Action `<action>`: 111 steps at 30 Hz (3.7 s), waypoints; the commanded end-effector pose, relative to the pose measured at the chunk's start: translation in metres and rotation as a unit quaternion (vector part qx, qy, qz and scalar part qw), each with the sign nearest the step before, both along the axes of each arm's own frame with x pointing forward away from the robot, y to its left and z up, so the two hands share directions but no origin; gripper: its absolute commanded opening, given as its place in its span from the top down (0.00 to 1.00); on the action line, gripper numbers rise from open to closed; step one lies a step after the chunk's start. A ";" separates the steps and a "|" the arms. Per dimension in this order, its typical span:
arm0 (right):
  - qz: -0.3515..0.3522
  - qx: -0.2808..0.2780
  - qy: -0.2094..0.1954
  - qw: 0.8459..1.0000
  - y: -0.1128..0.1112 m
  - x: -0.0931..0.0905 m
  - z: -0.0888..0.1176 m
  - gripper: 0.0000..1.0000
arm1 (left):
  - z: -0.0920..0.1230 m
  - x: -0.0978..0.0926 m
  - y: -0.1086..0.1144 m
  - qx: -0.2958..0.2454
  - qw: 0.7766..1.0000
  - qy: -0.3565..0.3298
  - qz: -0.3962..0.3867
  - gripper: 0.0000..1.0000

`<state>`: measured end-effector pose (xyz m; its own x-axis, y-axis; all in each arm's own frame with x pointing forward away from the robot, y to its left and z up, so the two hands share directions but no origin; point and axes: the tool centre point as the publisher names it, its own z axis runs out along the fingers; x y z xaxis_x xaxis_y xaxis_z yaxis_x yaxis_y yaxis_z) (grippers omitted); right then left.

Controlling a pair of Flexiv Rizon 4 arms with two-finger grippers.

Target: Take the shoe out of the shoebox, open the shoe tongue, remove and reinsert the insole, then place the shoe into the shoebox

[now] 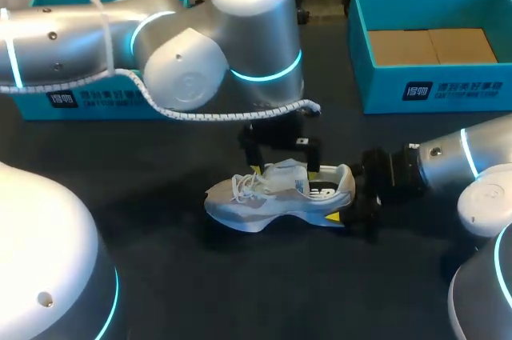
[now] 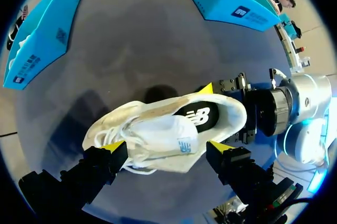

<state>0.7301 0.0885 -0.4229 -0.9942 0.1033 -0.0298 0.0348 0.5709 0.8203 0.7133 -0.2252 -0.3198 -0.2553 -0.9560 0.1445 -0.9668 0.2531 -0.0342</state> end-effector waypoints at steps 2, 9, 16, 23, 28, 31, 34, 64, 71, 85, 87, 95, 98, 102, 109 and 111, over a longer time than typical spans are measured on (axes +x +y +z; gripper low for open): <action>-0.001 -0.002 0.000 1.000 0.001 0.000 0.001 1.00 | -0.011 0.001 -0.016 0.006 1.000 -0.007 -0.004 0.00; -0.001 -0.002 0.000 1.000 0.001 0.000 0.001 1.00 | -0.024 -0.003 -0.022 0.017 0.999 -0.027 -0.003 0.00; -0.001 -0.002 0.000 1.000 0.001 0.000 0.001 1.00 | -0.035 -0.006 -0.021 0.033 0.998 -0.045 0.013 0.00; -0.001 -0.002 0.000 1.000 0.001 0.000 0.001 1.00 | -0.039 -0.004 -0.016 0.046 0.996 -0.065 0.032 0.00; -0.001 -0.002 0.000 1.000 0.001 0.000 0.001 1.00 | -0.040 -0.002 -0.010 0.056 0.994 -0.081 0.044 0.00; -0.001 -0.002 0.000 1.000 0.001 0.000 0.001 1.00 | -0.038 -0.001 -0.003 0.059 0.994 -0.080 0.053 0.00; -0.001 -0.002 0.000 1.000 0.001 0.000 0.001 1.00 | -0.034 -0.001 0.002 0.060 0.993 -0.081 0.057 0.00; -0.001 -0.002 0.000 1.000 0.001 0.000 0.001 1.00 | 0.000 0.005 0.030 0.002 1.000 -0.005 -0.005 1.00; -0.001 -0.002 0.000 1.000 0.001 0.000 0.001 1.00 | 0.017 0.004 0.040 -0.017 0.993 0.030 -0.114 1.00; -0.001 -0.002 0.000 1.000 0.001 0.000 0.001 1.00 | 0.026 0.009 0.078 -0.025 0.949 0.072 -0.306 1.00; -0.001 -0.002 0.000 1.000 0.001 0.000 0.001 1.00 | 0.024 0.009 0.083 -0.023 0.945 0.071 -0.319 1.00; -0.001 -0.002 0.000 1.000 0.001 0.000 0.001 1.00 | 0.005 0.010 0.102 -0.010 0.942 0.069 -0.328 1.00; -0.001 -0.002 0.000 1.000 0.001 0.000 0.001 1.00 | -0.004 0.010 0.112 -0.008 0.943 0.063 -0.327 1.00; -0.001 -0.002 0.000 1.000 0.001 0.000 0.001 1.00 | -0.013 0.010 0.122 -0.004 0.944 0.057 -0.326 1.00; -0.001 -0.002 0.000 1.000 0.001 0.000 0.001 1.00 | -0.034 0.010 0.141 0.012 0.951 0.055 -0.305 0.92; -0.001 -0.002 0.000 1.000 0.001 0.000 0.001 1.00 | -0.039 0.008 0.146 0.015 0.952 0.054 -0.302 0.91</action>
<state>0.7302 0.0894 -0.4217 -0.9942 0.1031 -0.0297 0.0347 0.5705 0.8206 0.7267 -0.0888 -0.3522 -0.7464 -0.6421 0.1748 -0.6371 0.7654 0.0913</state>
